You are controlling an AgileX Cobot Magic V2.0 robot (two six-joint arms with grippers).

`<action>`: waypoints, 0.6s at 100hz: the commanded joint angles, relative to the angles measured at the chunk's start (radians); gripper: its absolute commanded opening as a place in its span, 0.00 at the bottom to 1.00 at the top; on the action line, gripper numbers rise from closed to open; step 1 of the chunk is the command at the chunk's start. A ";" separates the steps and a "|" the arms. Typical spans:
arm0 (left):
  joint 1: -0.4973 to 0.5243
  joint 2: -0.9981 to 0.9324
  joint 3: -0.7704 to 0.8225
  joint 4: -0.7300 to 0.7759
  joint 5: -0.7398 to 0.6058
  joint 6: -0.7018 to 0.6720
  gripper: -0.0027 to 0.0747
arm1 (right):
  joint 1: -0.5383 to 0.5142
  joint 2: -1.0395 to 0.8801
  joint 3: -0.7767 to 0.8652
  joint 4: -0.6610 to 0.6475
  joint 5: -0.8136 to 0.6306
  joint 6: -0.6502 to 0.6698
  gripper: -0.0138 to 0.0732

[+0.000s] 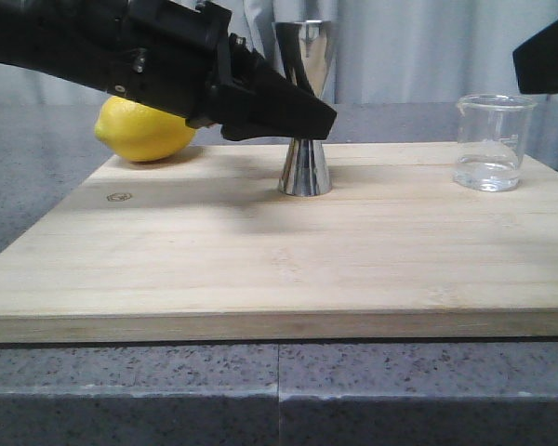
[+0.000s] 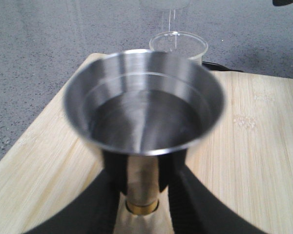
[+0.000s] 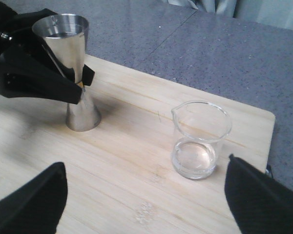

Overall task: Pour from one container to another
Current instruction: 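Lower the jigger onto the board and open the left gripper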

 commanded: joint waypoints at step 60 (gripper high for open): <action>-0.008 -0.095 -0.028 0.095 -0.004 -0.235 0.83 | 0.001 -0.009 -0.036 -0.016 -0.071 -0.003 0.85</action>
